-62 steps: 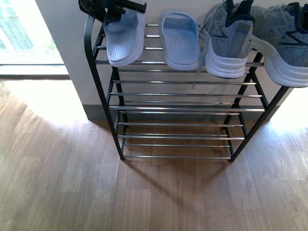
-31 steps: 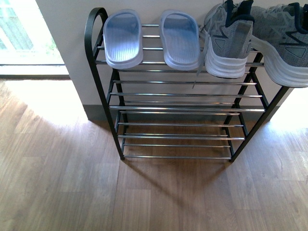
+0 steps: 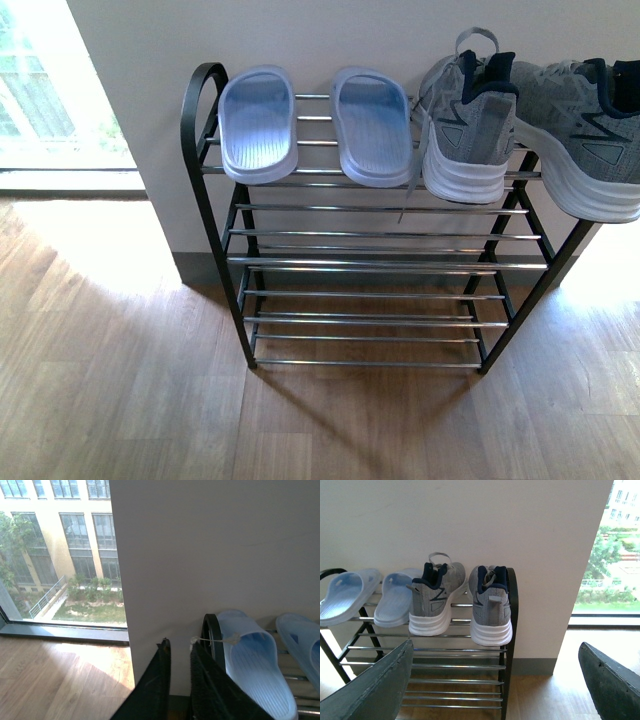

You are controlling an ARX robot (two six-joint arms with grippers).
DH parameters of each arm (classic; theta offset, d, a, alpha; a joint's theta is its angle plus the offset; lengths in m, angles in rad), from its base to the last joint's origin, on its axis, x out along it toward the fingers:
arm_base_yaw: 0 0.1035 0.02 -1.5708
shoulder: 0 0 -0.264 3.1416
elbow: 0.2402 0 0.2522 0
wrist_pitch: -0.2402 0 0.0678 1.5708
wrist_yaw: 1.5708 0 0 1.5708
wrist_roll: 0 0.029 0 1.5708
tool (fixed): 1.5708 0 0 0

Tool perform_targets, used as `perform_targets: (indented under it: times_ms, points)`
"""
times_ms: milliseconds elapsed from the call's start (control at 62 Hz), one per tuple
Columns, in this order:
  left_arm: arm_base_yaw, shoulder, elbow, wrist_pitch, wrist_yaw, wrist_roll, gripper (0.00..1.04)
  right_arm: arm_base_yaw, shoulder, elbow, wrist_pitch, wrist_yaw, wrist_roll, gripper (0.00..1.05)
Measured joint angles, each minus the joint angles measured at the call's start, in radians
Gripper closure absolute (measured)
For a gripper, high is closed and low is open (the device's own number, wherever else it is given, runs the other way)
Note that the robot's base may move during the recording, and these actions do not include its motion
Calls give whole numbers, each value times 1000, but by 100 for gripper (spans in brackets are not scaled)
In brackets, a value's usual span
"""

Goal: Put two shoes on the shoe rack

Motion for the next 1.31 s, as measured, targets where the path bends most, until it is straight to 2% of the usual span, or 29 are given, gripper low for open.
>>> perform_targets:
  times_ms: [500, 596, 757, 854, 1305]
  points:
    - [83, -316, -335, 9, 80, 2, 104, 0, 0, 0, 0, 0, 0, 9]
    - [133, -383, -377, -20, 145, 3, 104, 0, 0, 0, 0, 0, 0, 9]
    - [154, -516, -436, -95, 151, 3, 104, 0, 0, 0, 0, 0, 0, 9]
    - [154, -538, -484, -59, 152, 3, 104, 0, 0, 0, 0, 0, 0, 9]
    - [154, -855, -520, -338, 152, 3, 104, 0, 0, 0, 0, 0, 0, 9]
